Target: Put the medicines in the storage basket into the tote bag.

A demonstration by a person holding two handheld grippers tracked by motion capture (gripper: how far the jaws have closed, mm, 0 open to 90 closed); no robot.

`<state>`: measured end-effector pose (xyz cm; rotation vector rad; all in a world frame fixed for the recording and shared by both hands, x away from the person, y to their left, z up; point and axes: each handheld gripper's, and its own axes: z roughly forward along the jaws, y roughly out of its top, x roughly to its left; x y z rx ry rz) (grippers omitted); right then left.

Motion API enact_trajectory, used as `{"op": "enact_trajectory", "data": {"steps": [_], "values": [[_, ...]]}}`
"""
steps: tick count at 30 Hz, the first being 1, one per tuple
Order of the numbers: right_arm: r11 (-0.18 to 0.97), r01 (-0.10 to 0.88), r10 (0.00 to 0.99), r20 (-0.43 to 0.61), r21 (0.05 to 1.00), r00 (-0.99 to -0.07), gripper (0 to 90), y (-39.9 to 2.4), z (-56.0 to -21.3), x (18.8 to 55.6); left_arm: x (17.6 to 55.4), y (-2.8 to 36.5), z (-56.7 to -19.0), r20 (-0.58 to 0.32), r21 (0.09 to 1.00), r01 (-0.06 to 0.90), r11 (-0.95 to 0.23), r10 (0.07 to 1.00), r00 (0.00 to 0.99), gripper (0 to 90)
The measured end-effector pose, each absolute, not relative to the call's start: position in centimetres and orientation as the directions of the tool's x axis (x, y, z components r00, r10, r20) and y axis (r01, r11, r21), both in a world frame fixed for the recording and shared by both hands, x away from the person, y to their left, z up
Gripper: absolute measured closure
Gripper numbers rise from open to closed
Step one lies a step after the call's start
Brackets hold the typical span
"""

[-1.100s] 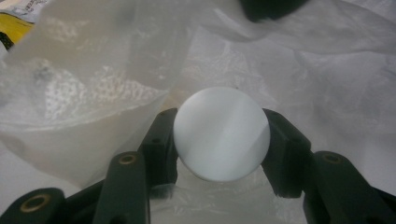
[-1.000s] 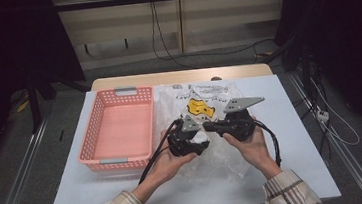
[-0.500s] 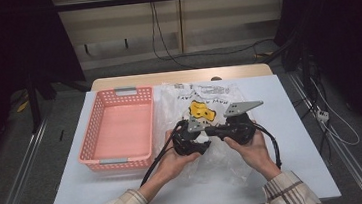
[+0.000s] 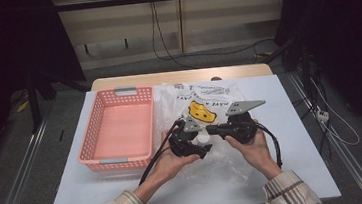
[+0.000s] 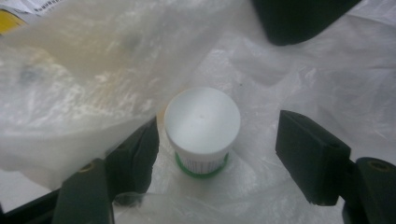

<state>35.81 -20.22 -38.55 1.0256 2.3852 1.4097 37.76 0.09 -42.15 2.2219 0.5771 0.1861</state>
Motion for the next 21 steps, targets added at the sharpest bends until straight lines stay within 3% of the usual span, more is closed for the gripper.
{"op": "enact_trajectory", "data": {"steps": [21], "values": [[0.339,0.465,0.648,0.154,0.818,-0.746,90.0,-20.2,-38.8,35.8,34.3,3.7,-39.4,-0.069,0.812,0.293,-0.505,0.416,0.907,26.4]]}}
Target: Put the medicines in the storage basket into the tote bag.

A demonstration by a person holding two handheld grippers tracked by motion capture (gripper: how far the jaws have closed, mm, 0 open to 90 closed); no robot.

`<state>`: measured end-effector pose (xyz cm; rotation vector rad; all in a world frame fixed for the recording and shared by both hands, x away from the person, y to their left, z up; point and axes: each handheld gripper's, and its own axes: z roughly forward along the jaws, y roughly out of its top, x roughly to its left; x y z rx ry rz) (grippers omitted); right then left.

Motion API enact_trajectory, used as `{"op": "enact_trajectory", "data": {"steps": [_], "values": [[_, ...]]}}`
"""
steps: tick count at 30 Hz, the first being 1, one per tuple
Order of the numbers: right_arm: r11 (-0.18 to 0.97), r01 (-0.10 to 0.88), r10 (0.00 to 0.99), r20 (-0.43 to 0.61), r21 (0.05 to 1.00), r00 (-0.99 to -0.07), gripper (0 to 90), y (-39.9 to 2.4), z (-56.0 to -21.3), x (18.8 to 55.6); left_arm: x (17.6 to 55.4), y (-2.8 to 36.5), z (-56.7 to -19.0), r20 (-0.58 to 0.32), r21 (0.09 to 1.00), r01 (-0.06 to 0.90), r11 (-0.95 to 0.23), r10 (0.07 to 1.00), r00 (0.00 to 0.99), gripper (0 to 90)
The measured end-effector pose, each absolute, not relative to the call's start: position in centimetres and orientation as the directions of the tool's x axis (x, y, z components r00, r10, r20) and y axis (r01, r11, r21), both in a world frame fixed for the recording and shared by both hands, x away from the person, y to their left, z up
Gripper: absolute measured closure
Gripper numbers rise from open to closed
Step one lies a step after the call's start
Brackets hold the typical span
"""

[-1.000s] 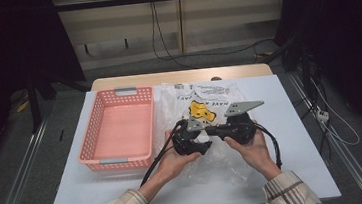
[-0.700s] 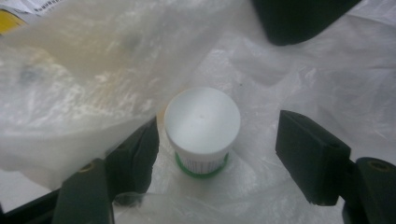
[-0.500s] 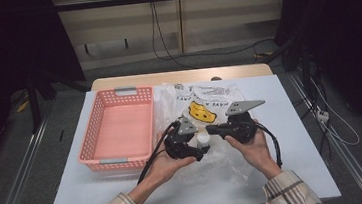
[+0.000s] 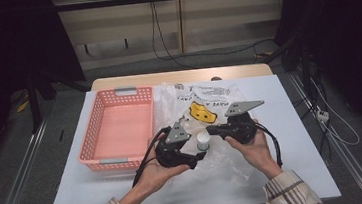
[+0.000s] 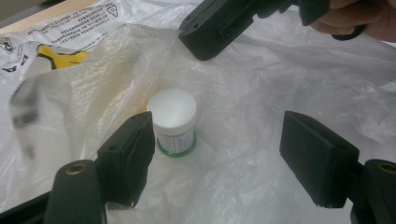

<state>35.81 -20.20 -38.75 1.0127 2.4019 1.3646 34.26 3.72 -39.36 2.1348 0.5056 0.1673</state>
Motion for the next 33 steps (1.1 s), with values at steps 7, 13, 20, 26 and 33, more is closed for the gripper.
{"op": "enact_trajectory", "data": {"steps": [7,13,20,26,33], "values": [[0.353,0.469,0.649,0.149,0.810,-0.746,90.0,-20.2,-39.0,35.7,33.2,5.8,-38.4,-0.070,0.849,0.283,-0.447,0.434,0.898,27.4],[0.369,0.472,0.657,0.135,0.801,-0.742,90.0,-20.4,-39.4,35.4,32.7,7.7,-37.6,-0.057,0.876,0.261,-0.406,0.449,0.892,26.5],[0.373,0.479,0.659,0.136,0.795,-0.740,90.0,-20.5,-39.6,35.1,32.5,9.5,-37.6,-0.069,0.873,0.284,-0.397,0.475,0.877,25.3],[0.373,0.486,0.660,0.142,0.790,-0.738,90.0,-20.6,-39.9,34.9,31.5,10.8,-38.1,-0.060,0.866,0.285,-0.411,0.479,0.876,24.7],[0.376,0.481,0.657,0.139,0.792,-0.741,90.0,-20.6,-39.9,34.3,30.8,11.8,-39.5,-0.068,0.845,0.323,-0.427,0.513,0.856,23.8]]}}
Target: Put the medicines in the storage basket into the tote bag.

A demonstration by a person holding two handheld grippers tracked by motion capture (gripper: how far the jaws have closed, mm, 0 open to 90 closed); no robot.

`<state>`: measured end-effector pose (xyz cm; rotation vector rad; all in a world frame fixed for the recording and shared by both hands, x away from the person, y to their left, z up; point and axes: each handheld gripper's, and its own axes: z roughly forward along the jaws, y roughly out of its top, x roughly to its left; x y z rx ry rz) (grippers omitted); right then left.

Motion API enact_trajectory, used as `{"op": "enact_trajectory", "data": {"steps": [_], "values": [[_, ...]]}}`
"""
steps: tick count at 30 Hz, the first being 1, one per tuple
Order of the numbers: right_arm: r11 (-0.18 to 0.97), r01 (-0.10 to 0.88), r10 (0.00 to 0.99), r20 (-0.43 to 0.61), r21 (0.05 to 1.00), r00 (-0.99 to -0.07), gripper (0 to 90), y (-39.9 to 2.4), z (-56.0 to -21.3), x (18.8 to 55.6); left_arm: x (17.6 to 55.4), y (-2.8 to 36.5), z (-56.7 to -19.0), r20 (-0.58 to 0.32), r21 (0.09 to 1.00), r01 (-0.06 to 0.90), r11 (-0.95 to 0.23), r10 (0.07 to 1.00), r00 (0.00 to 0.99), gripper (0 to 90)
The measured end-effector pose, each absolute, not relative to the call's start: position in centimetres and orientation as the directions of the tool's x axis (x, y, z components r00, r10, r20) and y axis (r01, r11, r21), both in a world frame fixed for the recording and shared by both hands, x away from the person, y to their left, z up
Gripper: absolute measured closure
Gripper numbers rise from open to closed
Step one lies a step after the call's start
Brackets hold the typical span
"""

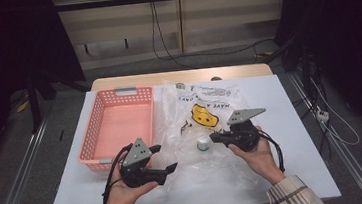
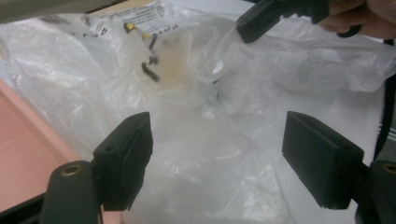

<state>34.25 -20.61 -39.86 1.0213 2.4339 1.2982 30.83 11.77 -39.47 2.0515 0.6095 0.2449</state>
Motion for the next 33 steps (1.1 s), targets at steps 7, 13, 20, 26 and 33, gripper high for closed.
{"op": "enact_trajectory", "data": {"steps": [7,13,20,26,33], "values": [[0.371,0.487,0.652,0.152,0.790,-0.743,90.0,-20.9,-40.1,33.8,29.9,12.5,-40.0,-0.042,0.838,0.315,-0.445,0.523,0.851,20.7],[0.375,0.492,0.649,0.156,0.786,-0.745,90.0,-21.0,-40.4,33.3,30.0,13.1,-40.6,-0.052,0.830,0.332,-0.449,0.530,0.846,20.6],[0.377,0.503,0.641,0.172,0.778,-0.748,79.2,-20.7,-40.7,33.2,29.1,13.1,-40.8,-0.047,0.824,0.322,-0.466,0.511,0.858,18.3],[0.343,0.506,0.675,0.167,0.792,-0.719,57.5,-21.0,-40.4,32.5,28.2,13.3,-40.7,-0.043,0.826,0.316,-0.467,0.507,0.861,18.0],[0.298,0.484,0.725,0.135,0.823,-0.676,32.0,-22.5,-39.5,30.6,27.4,13.4,-40.7,-0.026,0.815,0.314,-0.487,0.510,0.860,16.0]]}}
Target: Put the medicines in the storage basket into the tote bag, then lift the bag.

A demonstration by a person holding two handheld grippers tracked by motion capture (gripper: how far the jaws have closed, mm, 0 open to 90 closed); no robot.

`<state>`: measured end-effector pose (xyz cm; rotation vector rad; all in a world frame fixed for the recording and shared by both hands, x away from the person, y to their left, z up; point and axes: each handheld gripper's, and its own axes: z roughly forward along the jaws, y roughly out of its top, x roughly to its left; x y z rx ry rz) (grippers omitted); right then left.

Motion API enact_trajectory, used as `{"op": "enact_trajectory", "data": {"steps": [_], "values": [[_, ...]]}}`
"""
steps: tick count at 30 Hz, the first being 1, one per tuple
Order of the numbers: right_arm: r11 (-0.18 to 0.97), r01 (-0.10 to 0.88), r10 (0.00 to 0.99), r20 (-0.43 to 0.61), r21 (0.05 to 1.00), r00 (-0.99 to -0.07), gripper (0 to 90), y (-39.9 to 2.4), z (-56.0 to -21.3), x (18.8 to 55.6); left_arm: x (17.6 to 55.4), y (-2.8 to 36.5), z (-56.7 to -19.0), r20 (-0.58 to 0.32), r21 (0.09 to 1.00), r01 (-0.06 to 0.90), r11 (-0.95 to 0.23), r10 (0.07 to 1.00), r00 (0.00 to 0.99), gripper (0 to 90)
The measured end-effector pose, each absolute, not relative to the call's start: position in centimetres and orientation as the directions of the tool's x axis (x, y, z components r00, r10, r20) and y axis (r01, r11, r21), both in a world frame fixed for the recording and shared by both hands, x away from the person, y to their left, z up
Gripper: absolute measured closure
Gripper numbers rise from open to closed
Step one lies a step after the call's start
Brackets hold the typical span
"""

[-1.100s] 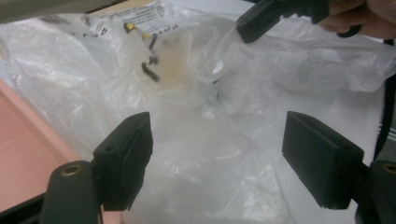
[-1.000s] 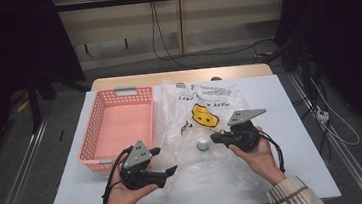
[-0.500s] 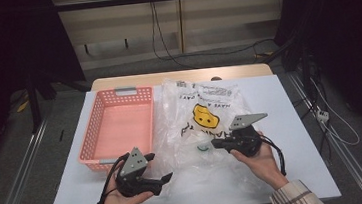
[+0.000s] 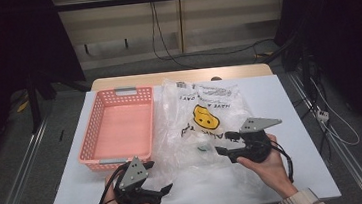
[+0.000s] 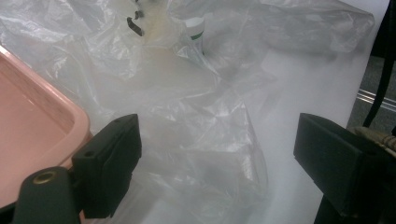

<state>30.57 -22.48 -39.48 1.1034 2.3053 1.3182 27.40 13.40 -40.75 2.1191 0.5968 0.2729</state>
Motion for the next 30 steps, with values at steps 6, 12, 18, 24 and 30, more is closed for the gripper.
{"op": "enact_trajectory", "data": {"steps": [6,12,18,24,30], "values": [[0.262,0.504,0.784,0.124,0.823,-0.609,24.0,-24.5,-39.9,28.7,27.4,12.9,-41.5,-0.048,0.800,0.338,-0.496,0.509,0.860,14.8],[0.245,0.530,0.807,0.133,0.812,-0.576,20.6,-26.5,-40.3,26.4,27.0,12.6,-41.7,-0.012,0.783,0.308,-0.540,0.481,0.876,13.2],[0.278,0.542,0.801,0.120,0.793,-0.586,17.7,-26.9,-40.7,24.9,27.1,12.1,-42.9,-0.010,0.740,0.313,-0.596,0.455,0.890,13.5],[0.284,0.575,0.811,0.128,0.767,-0.571,14.3,-27.3,-41.5,23.1,26.8,11.7,-43.6,0.022,0.686,0.313,-0.657,0.448,0.894,12.3],[0.338,0.645,0.788,0.168,0.686,-0.592,13.8,-26.8,-43.3,21.9,27.0,11.7,-44.2,0.031,0.657,0.301,-0.691,0.424,0.905,22.6]]}}
